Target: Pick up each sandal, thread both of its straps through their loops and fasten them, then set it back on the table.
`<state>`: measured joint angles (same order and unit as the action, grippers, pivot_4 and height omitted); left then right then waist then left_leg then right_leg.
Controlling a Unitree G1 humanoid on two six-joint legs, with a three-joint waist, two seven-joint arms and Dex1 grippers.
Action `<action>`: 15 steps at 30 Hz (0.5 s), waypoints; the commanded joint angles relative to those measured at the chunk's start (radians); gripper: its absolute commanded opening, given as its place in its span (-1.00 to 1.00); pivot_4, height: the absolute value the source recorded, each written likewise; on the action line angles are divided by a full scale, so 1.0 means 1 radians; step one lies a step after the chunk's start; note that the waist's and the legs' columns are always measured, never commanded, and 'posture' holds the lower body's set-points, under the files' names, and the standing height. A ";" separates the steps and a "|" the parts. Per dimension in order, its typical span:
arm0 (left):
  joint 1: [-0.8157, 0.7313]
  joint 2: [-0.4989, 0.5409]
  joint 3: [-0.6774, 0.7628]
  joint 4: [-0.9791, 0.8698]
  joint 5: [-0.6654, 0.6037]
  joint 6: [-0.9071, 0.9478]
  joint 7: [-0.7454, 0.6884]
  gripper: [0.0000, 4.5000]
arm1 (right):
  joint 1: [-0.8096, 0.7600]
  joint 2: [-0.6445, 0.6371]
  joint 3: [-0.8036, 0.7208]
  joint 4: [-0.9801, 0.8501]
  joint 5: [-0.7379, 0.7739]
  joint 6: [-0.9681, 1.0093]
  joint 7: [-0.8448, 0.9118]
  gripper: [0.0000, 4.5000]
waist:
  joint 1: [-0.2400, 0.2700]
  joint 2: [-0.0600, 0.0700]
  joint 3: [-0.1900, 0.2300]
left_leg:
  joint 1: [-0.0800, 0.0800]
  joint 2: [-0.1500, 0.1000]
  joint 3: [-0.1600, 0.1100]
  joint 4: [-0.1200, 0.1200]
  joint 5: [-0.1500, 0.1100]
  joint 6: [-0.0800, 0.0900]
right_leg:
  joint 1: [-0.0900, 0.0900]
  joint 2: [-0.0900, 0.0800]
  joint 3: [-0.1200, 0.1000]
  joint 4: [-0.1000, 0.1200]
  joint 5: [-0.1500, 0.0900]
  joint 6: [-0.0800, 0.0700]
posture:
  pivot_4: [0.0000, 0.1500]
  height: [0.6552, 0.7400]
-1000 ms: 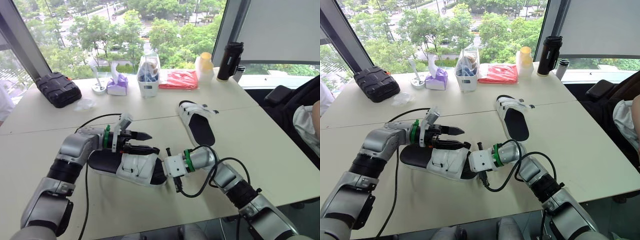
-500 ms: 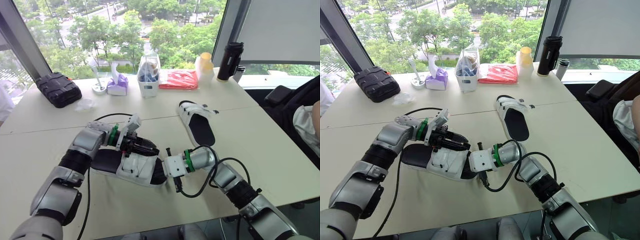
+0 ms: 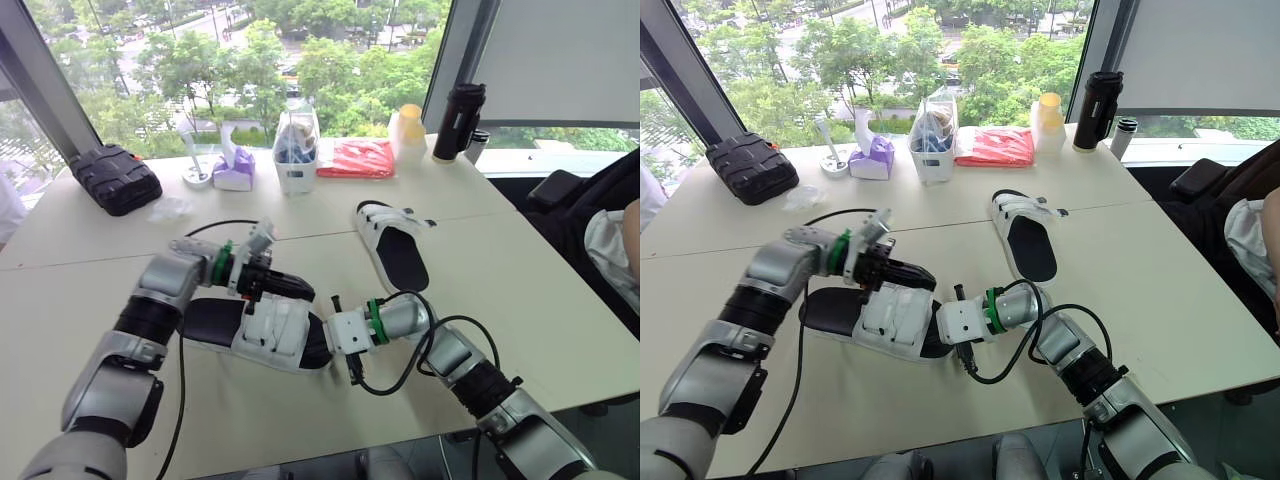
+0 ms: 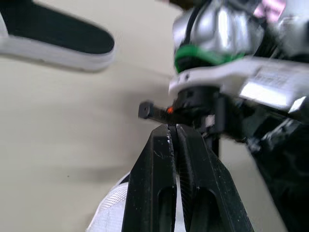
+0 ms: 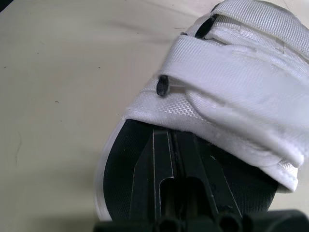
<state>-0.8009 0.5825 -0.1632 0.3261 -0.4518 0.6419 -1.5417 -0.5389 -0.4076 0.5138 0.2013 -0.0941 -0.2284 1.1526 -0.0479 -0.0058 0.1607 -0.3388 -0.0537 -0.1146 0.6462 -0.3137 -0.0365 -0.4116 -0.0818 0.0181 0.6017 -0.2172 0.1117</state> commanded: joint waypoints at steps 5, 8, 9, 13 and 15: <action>0.068 0.007 0.148 -0.155 -0.124 0.030 0.072 -0.97 | 0.033 -0.003 0.075 0.080 -0.077 0.027 0.008 -1.00 | 0.003 -0.001 0.001 | 0.000 0.000 0.000 0.001 0.000 0.000 | 0.000 0.000 0.000 0.001 0.000 0.000 | 1.00 1.00; 0.079 -0.005 0.154 -0.145 -0.111 -0.004 0.107 -0.97 | 0.031 -0.002 0.075 0.081 -0.076 0.028 0.010 -1.00 | 0.003 -0.001 0.001 | 0.000 0.000 0.000 0.001 0.000 0.000 | 0.000 0.000 0.000 0.002 0.000 0.000 | 1.00 1.00; 0.080 -0.009 0.155 -0.140 -0.110 -0.012 0.116 -0.97 | 0.031 -0.003 0.075 0.081 -0.075 0.028 0.011 -1.00 | 0.004 -0.001 0.001 | 0.000 0.000 0.000 0.001 0.000 0.000 | 0.000 0.000 0.000 0.002 0.000 0.000 | 1.00 1.00; 0.071 -0.040 0.156 -0.055 -0.064 -0.121 0.157 -0.97 | 0.030 -0.005 0.076 0.080 -0.075 0.026 0.014 -1.00 | 0.004 -0.001 0.001 | 0.000 0.000 0.000 0.001 0.000 -0.001 | 0.000 0.000 0.000 0.002 0.000 0.000 | 1.00 1.00; 0.066 -0.052 0.150 -0.020 -0.045 -0.160 0.170 -0.97 | 0.030 -0.006 0.075 0.079 -0.074 0.026 0.015 -1.00 | 0.004 -0.001 0.001 | 0.000 0.000 0.000 0.001 0.000 -0.001 | 0.000 0.000 0.000 0.002 0.000 0.000 | 1.00 1.00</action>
<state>-0.6994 0.5317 -0.0639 0.3064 -0.4947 0.5390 -1.3977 -0.5425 -0.4066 0.5137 0.2092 -0.0949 -0.2292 1.1453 -0.0438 -0.0068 0.1614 -0.3385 -0.0537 -0.1147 0.6474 -0.3133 -0.0373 -0.4116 -0.0820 0.0182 0.6035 -0.2168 0.1113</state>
